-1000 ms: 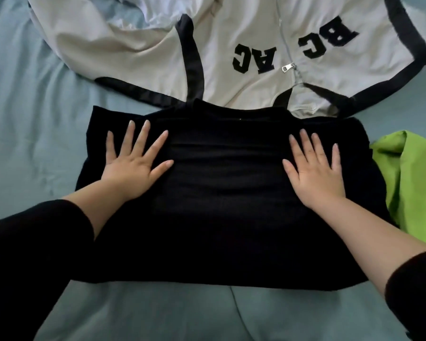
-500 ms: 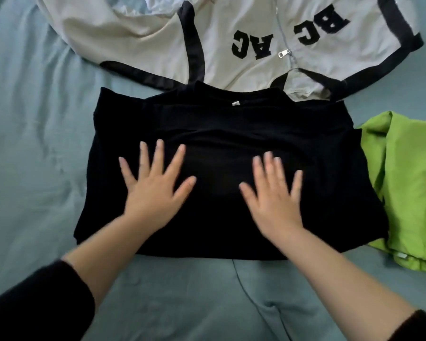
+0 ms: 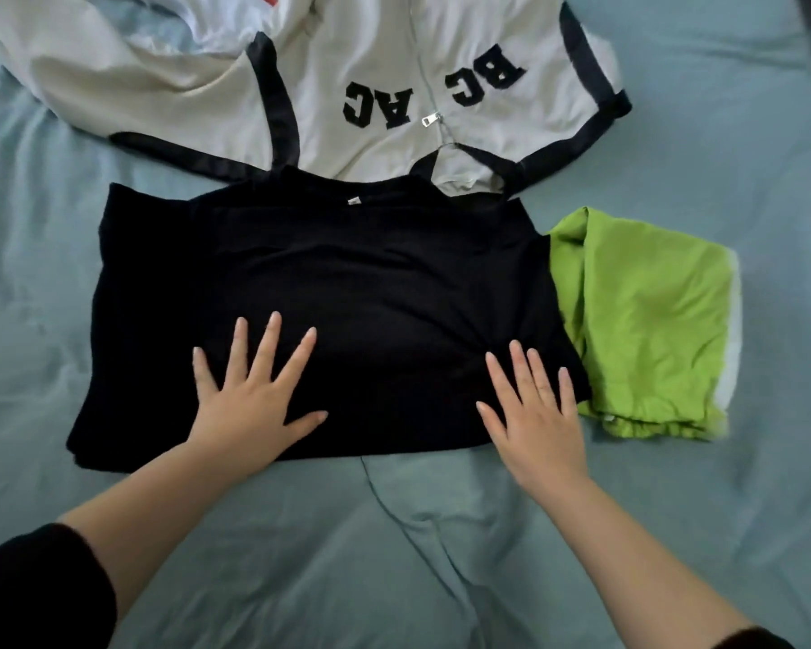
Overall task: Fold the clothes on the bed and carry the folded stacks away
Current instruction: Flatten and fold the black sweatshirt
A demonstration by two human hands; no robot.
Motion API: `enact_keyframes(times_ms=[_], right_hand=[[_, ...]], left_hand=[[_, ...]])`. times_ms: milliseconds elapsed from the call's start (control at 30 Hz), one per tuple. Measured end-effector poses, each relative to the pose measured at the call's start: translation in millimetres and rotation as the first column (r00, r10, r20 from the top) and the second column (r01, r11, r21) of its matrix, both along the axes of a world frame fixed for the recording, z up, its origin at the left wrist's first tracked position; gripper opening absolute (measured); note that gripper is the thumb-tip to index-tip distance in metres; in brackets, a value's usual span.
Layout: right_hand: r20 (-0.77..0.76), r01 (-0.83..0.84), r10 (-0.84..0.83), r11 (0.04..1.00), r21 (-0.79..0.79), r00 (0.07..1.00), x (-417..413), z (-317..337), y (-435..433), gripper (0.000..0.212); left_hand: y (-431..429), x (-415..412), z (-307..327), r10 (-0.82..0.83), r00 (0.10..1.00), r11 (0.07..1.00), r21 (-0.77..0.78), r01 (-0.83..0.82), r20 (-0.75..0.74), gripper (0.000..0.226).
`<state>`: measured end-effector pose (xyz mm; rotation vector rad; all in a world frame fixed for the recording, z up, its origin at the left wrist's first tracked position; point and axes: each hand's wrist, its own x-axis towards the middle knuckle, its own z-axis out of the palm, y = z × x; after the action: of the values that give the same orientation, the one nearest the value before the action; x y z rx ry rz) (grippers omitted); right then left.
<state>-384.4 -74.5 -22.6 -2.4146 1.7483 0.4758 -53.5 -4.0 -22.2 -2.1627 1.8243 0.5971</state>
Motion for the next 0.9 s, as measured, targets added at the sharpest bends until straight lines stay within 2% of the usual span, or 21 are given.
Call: enact_keyframes(times_ms=[67, 133, 167, 200, 233, 267, 300, 333, 367, 433, 467, 500, 533, 600, 667, 700, 733, 767, 800, 833, 900], right_hand=[[-0.074, 0.135, -0.129, 0.987, 0.082, 0.989, -37, 3, -7, 0.066], [-0.146, 0.169, -0.144, 0.970, 0.173, 0.979, -61, 3, -14, 0.067], [-0.090, 0.176, -0.161, 0.966, 0.191, 0.983, -64, 5, -16, 0.065], [0.059, 0.213, -0.226, 0.962, 0.171, 0.972, -63, 8, -16, 0.061], [0.263, 0.309, -0.333, 0.942, 0.128, 0.906, -59, 12, -13, 0.052], [0.449, 0.446, -0.443, 0.889, 0.107, 0.776, -54, 14, -8, 0.039], [0.567, 0.589, -0.571, 0.789, 0.176, 0.594, -48, 16, -1, 0.026], [0.598, 0.684, -0.706, 0.650, 0.332, 0.381, -42, 16, 5, 0.019], [0.553, 0.703, -0.819, 0.486, 0.519, 0.157, -35, 14, 8, 0.020], [0.349, 0.524, -0.899, 0.169, 0.835, -0.266, -26, 5, 8, 0.025], [0.244, 0.366, -0.862, 0.074, 0.927, -0.444, -22, 1, 3, 0.027], [0.157, 0.213, -0.806, 0.039, 0.976, -0.571, -16, -1, -4, 0.032], [0.087, 0.086, -0.753, 0.040, 0.995, -0.652, -10, -2, -11, 0.039], [0.004, -0.046, -0.705, 0.052, 0.998, -0.710, 5, -3, -24, 0.047], [0.018, -0.019, -0.705, 0.045, 0.999, -0.709, 23, -1, -35, 0.052], [0.071, 0.062, -0.707, 0.038, 0.997, -0.704, 30, 0, -40, 0.054], [0.159, 0.200, -0.706, 0.026, 0.980, -0.690, 37, 2, -42, 0.053], [0.279, 0.365, -0.701, 0.028, 0.930, -0.656, 44, 4, -43, 0.050], [0.414, 0.526, -0.695, 0.060, 0.848, -0.588, 51, 8, -42, 0.047], [0.549, 0.667, -0.688, 0.124, 0.735, -0.476, 58, 13, -38, 0.046], [0.751, 0.777, -0.637, 0.382, 0.501, -0.171, 71, 26, -22, 0.045]], left_hand=[[-6, -16, 0, -0.062, 0.998, 0.988, 0.138, 0.063, -0.012, 0.099], [-20, -21, 0, -0.046, 0.999, 0.946, 0.322, 0.041, 0.007, 0.106], [-27, -24, 3, -0.022, 0.999, 0.924, 0.383, 0.011, 0.025, 0.109], [-33, -30, 7, 0.001, 0.999, 0.909, 0.416, -0.019, 0.043, 0.110], [-38, -37, 11, 0.025, 0.998, 0.909, 0.415, -0.048, 0.062, 0.110], [-42, -46, 13, 0.055, 0.996, 0.926, 0.368, -0.078, 0.073, 0.107], [-44, -57, 16, 0.076, 0.995, 0.951, 0.296, -0.093, 0.067, 0.104], [-47, -70, 18, 0.066, 0.997, 0.975, 0.213, -0.072, 0.034, 0.100], [-50, -84, 19, 0.011, 1.000, 0.991, 0.131, -0.008, -0.017, 0.098], [-59, -112, 13, -0.157, 0.978, 0.986, 0.028, 0.162, -0.137, 0.096], [-65, -125, 9, -0.211, 0.957, 0.975, 0.026, 0.220, -0.199, 0.094], [-72, -137, 6, -0.220, 0.942, 0.969, 0.057, 0.242, -0.252, 0.091], [-78, -145, 2, -0.189, 0.939, 0.968, 0.107, 0.228, -0.288, 0.088], [-87, -156, -4, -0.084, 0.944, 0.973, 0.177, 0.147, -0.318, 0.082], [-94, -159, -2, 0.035, 0.929, 0.978, 0.203, 0.043, -0.369, 0.078], [-98, -157, 2, 0.130, 0.892, 0.974, 0.224, -0.033, -0.432, 0.076], [-104, -154, 7, 0.253, 0.816, 0.956, 0.261, -0.131, -0.520, 0.075], [-112, -150, 13, 0.394, 0.681, 0.916, 0.320, -0.240, -0.617, 0.076], [-121, -147, 21, 0.520, 0.503, 0.853, 0.393, -0.342, -0.691, 0.079], [-131, -143, 27, 0.603, 0.342, 0.785, 0.460, -0.414, -0.721, 0.083], [-147, -134, 34, 0.700, 0.151, 0.678, 0.583, -0.447, -0.698, 0.084]])
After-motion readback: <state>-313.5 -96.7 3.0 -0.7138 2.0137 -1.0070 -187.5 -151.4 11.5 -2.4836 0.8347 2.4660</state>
